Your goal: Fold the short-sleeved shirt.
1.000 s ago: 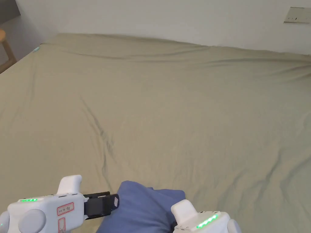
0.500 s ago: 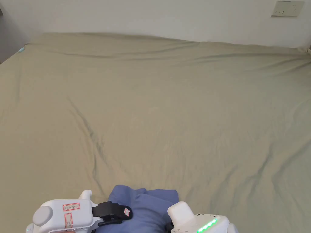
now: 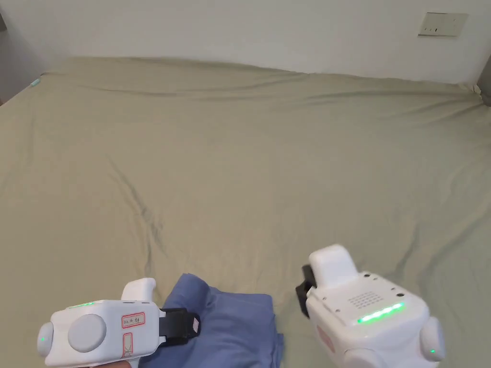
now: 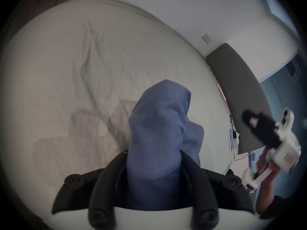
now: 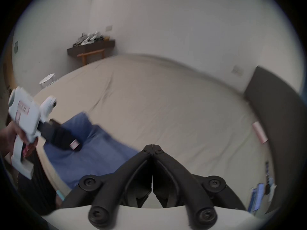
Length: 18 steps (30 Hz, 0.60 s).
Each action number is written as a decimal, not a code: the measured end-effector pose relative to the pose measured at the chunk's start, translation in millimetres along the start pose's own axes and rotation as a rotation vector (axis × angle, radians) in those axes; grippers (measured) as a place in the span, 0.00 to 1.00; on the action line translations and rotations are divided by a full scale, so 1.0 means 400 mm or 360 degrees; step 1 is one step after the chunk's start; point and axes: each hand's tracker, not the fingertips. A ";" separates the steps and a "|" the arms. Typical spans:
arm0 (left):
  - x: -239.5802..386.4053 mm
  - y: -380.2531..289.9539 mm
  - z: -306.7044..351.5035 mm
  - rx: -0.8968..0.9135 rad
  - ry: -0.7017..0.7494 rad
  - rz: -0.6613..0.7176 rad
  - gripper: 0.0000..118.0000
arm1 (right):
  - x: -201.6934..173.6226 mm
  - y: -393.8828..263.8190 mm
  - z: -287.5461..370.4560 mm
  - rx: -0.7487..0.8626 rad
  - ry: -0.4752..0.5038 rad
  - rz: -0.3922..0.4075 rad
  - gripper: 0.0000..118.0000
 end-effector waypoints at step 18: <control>0.090 -0.078 0.187 0.0215 0.0636 -0.0281 0.26 | -0.087 0.133 0.150 0.0464 -0.0284 -0.0009 0.02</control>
